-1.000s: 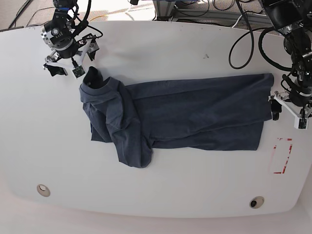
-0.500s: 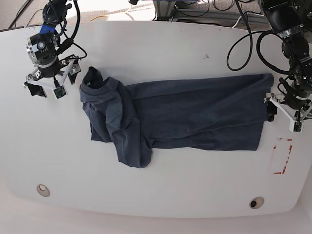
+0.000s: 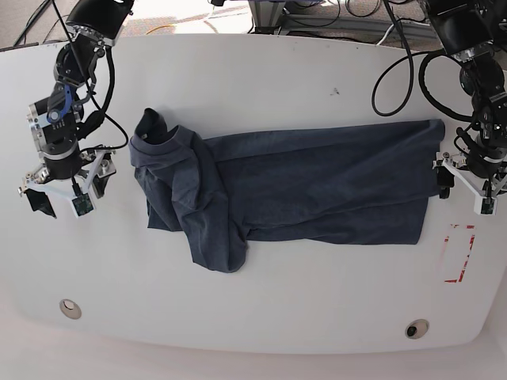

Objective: Layout the t-shirt on the table in an organized manner, then fold the t-shirt properly
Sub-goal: 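Raise the right gripper away from the shirt's bunched end, then lower the right gripper onto the bunched shirt end and grasp it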

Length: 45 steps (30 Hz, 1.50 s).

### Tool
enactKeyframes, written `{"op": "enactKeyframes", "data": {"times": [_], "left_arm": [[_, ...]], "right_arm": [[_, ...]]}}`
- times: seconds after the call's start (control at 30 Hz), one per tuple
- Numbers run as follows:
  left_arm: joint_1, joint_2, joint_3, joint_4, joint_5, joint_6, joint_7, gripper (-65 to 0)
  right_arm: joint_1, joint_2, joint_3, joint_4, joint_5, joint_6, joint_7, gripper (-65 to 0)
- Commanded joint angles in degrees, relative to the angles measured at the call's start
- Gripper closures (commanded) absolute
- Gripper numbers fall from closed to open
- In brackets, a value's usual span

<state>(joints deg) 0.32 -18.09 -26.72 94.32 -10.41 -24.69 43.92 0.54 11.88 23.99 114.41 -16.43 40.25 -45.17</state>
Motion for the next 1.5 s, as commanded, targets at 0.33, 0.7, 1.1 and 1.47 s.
{"op": "enactKeyframes", "data": {"times": [0.33,0.7,1.1,1.47], "left_arm": [[-0.8,-1.03,-0.22,1.02,-0.62,0.12,-1.33,-52.8],[-0.45,-1.03,-0.22,1.19,-0.62,0.12,-1.33,-52.8],[-0.36,-1.03,-0.22,1.19,-0.62,0.12,-1.33,-52.8],[-0.54,-1.03,-0.22,1.02,-0.62,0.12,-1.33,-52.8]], "right_arm": [[4.87,-11.4,-9.97,-1.4,0.56,-0.25,1.43,-55.5],[8.56,-16.41,-11.55,-9.49,0.56,-0.25,1.43,-55.5],[14.19,-16.23,-11.28,-23.2,0.56,-0.25,1.61,-55.3],[15.16,-13.77,-11.2,-30.06,0.47,-0.25,4.68,-52.6]]}}
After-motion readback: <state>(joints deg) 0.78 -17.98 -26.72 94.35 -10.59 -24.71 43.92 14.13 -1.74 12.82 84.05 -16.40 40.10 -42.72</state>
